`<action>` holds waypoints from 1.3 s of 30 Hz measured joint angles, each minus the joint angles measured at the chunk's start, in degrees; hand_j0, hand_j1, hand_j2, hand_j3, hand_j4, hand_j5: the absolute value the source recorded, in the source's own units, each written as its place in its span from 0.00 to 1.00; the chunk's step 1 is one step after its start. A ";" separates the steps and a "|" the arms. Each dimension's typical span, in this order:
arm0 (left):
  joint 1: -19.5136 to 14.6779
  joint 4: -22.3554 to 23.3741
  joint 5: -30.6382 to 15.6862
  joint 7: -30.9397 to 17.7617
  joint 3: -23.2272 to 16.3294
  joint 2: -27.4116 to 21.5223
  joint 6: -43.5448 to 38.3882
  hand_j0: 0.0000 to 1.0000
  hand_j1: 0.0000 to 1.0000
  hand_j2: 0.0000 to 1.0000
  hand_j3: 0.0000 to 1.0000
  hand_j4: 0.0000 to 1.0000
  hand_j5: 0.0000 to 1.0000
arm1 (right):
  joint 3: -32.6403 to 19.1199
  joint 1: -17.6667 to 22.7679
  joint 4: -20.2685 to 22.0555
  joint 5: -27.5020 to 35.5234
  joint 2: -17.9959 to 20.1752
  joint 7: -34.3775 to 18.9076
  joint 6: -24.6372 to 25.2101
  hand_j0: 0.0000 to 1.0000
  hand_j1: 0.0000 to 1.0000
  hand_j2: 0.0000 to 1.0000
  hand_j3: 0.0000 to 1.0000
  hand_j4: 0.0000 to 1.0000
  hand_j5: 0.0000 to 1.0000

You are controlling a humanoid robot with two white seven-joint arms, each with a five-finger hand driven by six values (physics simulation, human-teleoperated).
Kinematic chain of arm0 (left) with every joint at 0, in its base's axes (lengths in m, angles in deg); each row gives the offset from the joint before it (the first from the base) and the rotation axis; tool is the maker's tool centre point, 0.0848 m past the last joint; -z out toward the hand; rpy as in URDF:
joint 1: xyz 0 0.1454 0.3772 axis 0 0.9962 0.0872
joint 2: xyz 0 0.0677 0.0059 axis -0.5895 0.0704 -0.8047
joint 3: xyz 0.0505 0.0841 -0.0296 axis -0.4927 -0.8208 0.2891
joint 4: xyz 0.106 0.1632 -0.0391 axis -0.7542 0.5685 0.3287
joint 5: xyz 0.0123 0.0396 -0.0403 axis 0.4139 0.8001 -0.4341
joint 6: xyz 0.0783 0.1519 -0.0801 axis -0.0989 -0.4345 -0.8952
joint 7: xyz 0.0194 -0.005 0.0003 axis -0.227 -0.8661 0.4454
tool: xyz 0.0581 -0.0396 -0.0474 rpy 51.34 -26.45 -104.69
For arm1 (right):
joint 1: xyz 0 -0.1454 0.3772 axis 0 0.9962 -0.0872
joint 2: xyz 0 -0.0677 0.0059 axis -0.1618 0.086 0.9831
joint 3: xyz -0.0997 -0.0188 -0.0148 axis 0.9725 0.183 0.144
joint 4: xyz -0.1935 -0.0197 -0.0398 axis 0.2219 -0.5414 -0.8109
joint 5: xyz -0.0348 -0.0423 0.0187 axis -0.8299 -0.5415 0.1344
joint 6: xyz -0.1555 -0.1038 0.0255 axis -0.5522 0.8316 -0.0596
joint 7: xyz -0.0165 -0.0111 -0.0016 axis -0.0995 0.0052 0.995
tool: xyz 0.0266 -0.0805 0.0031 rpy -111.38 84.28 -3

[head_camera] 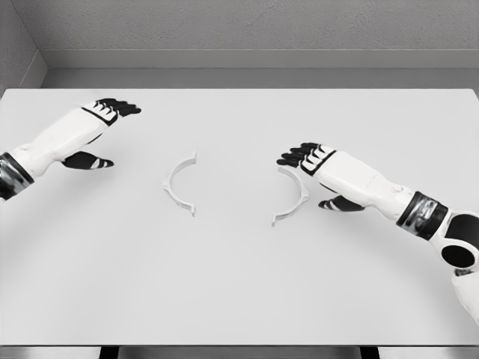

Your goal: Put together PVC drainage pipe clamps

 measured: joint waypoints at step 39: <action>-1.49 5.18 5.00 -0.05 -4.56 10.15 0.00 1.00 1.00 1.00 1.00 1.00 1.00 | 2.01 -6.85 -13.82 -3.08 -4.94 0.11 0.01 1.00 1.00 1.00 1.00 1.00 1.00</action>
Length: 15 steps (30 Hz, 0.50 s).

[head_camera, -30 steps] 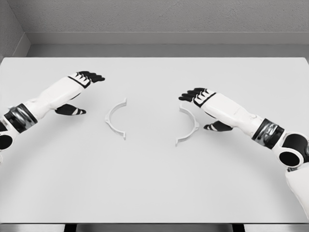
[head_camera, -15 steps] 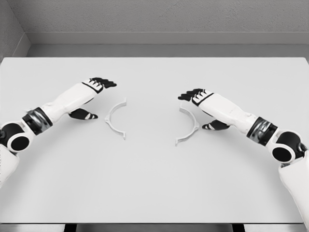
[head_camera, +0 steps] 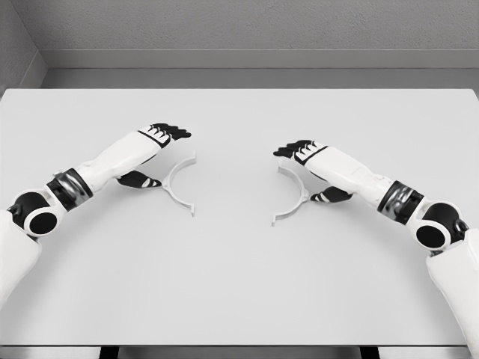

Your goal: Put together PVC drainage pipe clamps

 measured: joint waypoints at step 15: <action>0.00 -2.03 0.37 0.00 -0.01 1.73 0.00 1.00 1.00 1.00 1.00 1.00 1.00 | 0.67 -0.97 -0.93 -0.84 -1.52 -0.02 0.00 1.00 1.00 1.00 1.00 1.00 1.00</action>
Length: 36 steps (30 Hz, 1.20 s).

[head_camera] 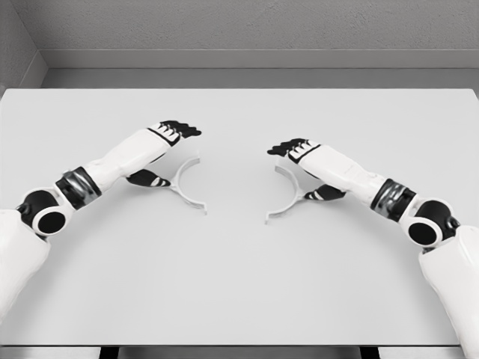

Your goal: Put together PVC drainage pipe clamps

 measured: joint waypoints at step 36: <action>-2.02 5.36 0.69 -0.17 0.30 2.18 0.00 1.00 1.00 1.00 1.00 1.00 1.00 | 2.69 -3.08 -3.16 -0.82 -3.49 -0.09 -0.01 1.00 1.00 1.00 1.00 1.00 1.00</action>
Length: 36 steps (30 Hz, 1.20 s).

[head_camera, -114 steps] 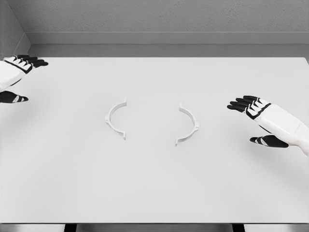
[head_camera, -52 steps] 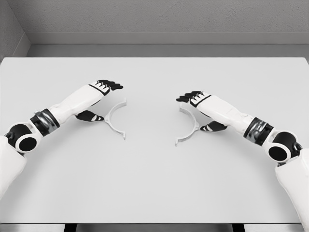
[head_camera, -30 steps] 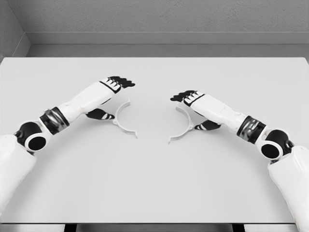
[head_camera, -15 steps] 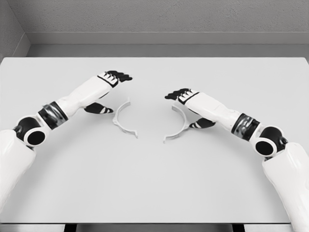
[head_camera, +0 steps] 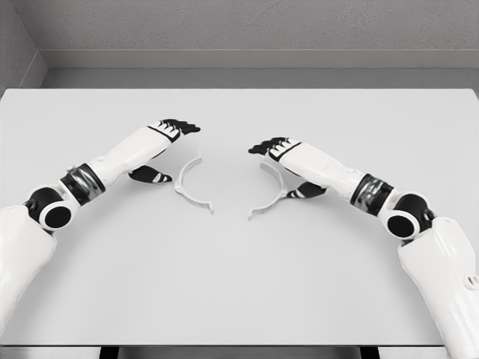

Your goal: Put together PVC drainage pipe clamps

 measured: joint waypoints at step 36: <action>0.53 -0.81 0.56 -0.01 -0.23 3.25 0.00 1.00 1.00 1.00 1.00 1.00 1.00 | 2.87 -3.08 -2.58 -1.52 -4.03 0.08 0.00 1.00 1.00 1.00 1.00 1.00 1.00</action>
